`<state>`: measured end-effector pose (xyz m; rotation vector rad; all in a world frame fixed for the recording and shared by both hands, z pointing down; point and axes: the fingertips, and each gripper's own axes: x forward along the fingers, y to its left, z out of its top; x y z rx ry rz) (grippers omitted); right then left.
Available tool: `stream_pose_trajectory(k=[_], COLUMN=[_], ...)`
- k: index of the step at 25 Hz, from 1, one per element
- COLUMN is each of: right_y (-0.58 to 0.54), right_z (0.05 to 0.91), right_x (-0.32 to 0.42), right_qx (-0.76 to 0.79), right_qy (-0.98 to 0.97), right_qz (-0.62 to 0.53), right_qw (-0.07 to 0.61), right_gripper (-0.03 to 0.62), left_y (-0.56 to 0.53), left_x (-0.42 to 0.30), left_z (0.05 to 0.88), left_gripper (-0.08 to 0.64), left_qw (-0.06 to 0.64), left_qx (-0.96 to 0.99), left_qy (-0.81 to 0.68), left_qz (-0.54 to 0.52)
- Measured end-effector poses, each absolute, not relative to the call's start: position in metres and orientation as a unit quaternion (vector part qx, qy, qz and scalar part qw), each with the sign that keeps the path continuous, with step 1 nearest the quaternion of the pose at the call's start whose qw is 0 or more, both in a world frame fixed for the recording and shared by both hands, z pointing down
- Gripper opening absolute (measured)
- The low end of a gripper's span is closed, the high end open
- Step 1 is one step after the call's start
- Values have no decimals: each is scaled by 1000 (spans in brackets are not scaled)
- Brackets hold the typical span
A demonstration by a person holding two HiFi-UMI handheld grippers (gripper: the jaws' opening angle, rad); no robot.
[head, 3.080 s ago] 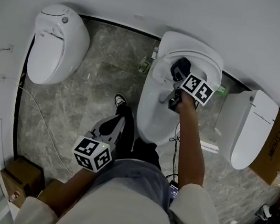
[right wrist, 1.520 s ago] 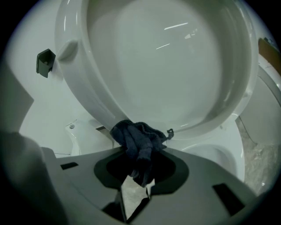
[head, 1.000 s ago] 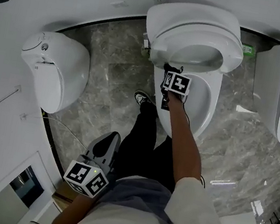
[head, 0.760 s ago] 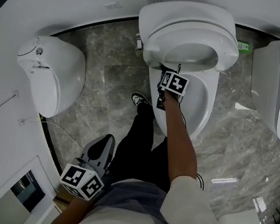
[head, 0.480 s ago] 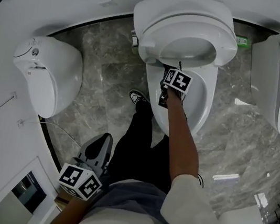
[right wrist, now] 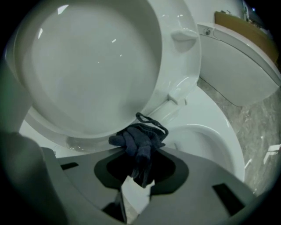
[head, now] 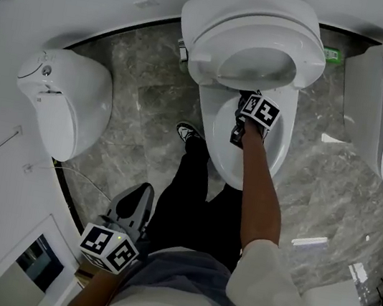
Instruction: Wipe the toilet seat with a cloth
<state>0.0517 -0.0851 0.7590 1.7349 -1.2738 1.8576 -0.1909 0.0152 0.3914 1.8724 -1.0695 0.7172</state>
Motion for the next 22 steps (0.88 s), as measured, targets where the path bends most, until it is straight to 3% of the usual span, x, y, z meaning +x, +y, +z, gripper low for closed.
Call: stream_pose_trajectory(k=[22], right_y=[-83], right_z=[724], right_x=[152], right_qx=[653], right_qy=[-418], right_qz=[620], right_qw=[116], right_gripper=[100], left_y=[22], left_x=[-153], left_z=[385], left_gripper=[9], left_qw=[424], left_qx=[766], left_qy=[-401], left_qz=[270])
